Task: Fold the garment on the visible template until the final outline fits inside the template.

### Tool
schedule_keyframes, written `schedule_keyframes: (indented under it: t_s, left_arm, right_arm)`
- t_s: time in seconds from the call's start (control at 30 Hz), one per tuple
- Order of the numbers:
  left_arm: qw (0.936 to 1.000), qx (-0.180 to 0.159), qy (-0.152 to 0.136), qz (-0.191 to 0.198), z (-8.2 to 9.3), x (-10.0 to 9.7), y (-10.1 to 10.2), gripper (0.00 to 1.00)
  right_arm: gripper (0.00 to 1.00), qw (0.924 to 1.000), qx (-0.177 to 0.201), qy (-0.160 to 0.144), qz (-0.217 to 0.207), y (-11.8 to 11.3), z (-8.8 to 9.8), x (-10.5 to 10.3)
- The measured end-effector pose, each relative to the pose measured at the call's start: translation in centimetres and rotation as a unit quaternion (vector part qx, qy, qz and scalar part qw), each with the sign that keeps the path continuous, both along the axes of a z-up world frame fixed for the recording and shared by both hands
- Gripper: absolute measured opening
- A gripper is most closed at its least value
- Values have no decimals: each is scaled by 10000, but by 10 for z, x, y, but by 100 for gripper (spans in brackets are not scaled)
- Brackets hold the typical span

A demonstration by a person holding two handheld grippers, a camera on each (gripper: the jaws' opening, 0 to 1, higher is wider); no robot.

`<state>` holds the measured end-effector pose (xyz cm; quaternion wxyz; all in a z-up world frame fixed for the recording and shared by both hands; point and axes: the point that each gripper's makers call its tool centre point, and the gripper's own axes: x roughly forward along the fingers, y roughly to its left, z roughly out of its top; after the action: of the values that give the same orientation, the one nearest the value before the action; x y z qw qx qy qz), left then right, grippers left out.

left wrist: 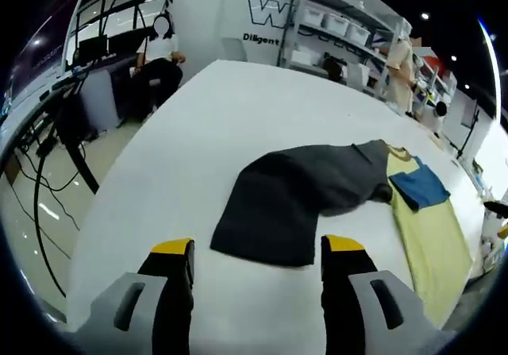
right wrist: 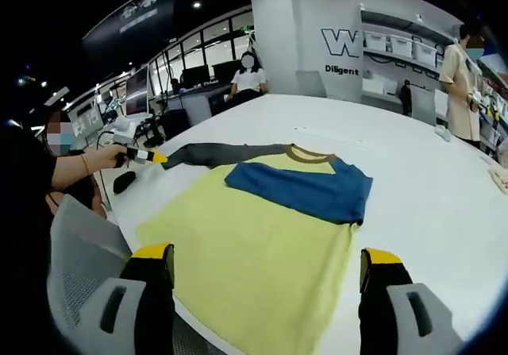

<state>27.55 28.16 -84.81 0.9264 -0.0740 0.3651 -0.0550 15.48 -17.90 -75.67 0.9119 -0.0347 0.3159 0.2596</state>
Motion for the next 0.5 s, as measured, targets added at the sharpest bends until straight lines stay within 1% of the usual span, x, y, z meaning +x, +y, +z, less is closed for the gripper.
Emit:
schedule_keyframes:
  t_s: [0.03,0.13,0.2,0.3,0.37,0.5]
  left_arm:
    - [10000,-36,34,29,-2,0,0,56]
    - [10000,10,-46,39,-1,3,2,48]
    - [9999,72,-33,144,-2,3,5,44]
    - [9997,166,-35,170,-3,4,8,39]
    - [9992,364,-26,183,-5,4,12,35]
    - [9989,409,-17,223,-6,6,14,32]
  right_arm:
    - [96,10000,-10,-12,-14,-1,0,0]
    - [95,10000,-17,-22,-62,-3,1,1]
    - [95,10000,-15,-44,-78,-4,1,1]
    - [94,9999,-32,-75,-116,-6,2,2]
    - [94,9998,-77,-89,-138,-7,2,3]
    - [94,9999,-56,-121,-109,-5,4,3]
